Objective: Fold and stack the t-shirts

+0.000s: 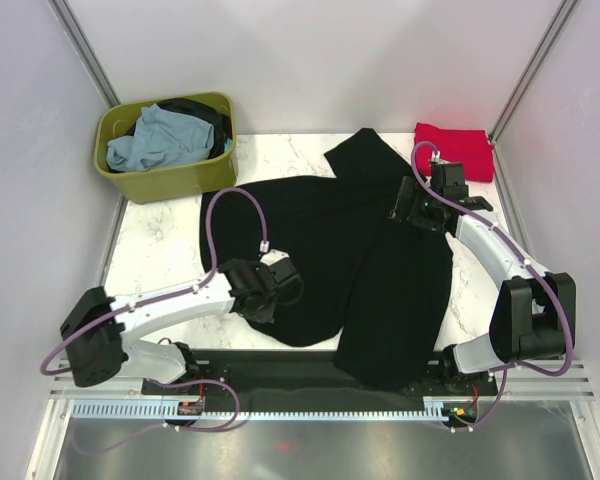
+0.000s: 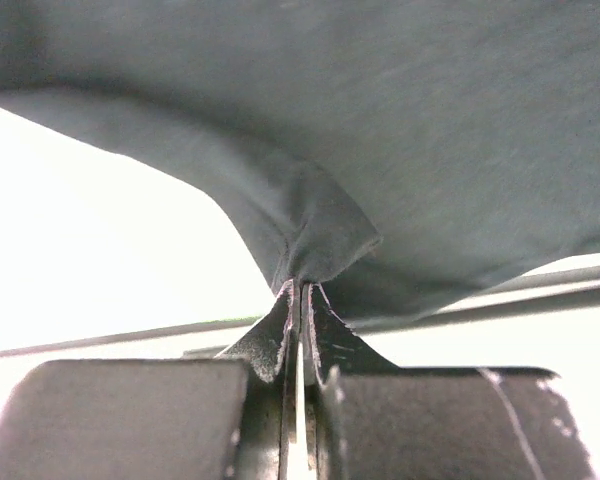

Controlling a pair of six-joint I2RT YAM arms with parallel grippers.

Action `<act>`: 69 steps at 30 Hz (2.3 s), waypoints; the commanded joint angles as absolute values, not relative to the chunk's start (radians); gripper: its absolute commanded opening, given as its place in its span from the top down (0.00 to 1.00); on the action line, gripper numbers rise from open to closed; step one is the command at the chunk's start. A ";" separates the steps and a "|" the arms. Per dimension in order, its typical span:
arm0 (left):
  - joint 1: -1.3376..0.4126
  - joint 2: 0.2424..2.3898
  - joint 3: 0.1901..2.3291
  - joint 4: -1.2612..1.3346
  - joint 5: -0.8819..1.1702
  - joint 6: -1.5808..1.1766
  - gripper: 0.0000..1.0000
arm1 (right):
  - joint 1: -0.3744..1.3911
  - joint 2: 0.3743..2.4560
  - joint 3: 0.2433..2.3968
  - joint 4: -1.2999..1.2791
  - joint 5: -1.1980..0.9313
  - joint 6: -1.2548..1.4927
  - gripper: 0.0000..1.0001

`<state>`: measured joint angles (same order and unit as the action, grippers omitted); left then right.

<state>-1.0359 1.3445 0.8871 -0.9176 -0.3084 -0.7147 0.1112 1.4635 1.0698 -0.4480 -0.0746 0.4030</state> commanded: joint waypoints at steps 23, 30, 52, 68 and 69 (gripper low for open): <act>-1.035 0.747 1.054 -1.537 -0.450 -0.867 0.89 | 0.166 1.428 0.963 -0.403 -0.078 0.416 0.02; -1.034 0.692 1.037 -1.523 -0.371 -0.795 0.76 | 0.169 1.385 0.896 -0.403 -0.089 0.420 0.02; -1.015 0.963 0.928 -0.991 -0.131 -0.858 0.58 | 0.417 1.252 0.706 -0.365 0.046 0.592 0.02; -0.438 1.641 0.833 -0.537 -0.126 -0.603 0.61 | 0.325 1.679 0.919 -0.382 0.195 0.565 0.02; -0.408 1.675 0.880 -0.537 -0.111 -0.592 0.62 | 0.304 1.698 0.940 -0.382 0.189 0.560 0.02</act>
